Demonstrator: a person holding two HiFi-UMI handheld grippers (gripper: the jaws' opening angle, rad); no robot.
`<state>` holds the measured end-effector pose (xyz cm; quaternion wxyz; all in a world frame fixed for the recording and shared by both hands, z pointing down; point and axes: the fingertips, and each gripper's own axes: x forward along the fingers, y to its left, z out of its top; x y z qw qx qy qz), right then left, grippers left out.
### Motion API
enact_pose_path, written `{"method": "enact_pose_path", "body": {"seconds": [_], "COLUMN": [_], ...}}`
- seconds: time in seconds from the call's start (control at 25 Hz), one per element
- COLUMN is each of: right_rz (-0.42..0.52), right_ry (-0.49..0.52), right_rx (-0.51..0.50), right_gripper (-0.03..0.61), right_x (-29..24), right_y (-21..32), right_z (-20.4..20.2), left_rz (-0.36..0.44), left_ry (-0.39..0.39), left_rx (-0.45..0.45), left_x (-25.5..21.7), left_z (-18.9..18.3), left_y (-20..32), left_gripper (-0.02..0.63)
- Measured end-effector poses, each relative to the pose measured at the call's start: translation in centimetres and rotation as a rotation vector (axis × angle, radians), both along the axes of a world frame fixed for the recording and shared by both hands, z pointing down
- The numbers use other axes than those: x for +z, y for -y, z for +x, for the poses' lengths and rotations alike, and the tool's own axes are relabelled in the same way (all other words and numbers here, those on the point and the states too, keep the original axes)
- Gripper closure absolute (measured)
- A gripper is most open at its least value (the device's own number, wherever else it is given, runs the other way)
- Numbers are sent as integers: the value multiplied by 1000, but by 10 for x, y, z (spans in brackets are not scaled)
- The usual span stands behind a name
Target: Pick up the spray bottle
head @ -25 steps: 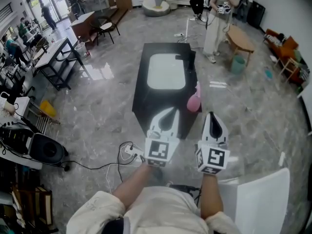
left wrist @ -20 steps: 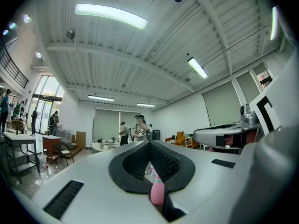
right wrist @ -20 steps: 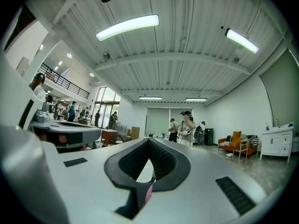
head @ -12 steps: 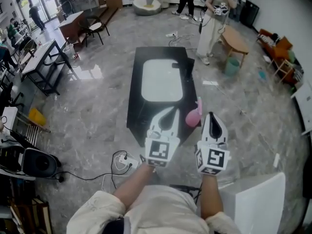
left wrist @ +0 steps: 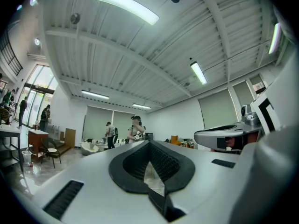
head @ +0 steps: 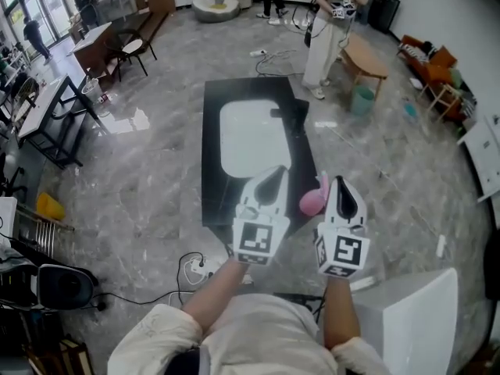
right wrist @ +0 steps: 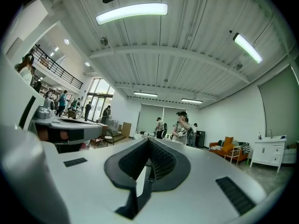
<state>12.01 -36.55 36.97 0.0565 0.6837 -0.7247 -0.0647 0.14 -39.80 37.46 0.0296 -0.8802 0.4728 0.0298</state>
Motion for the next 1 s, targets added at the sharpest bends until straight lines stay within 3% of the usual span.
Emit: {"method": "enact_pose_path", "body": {"seconds": [1.0], "right_rz": [28], "right_ry": [41], "right_rx": [-17], "right_gripper": [572], "right_x": [-2], "right_y": [43], "right_z": [57], "left_rz": [-2], "left_ry": [29], "left_rx": [-3], "left_x": [2], "left_z": [57], "left_y": [38], "left_gripper": [612]}}
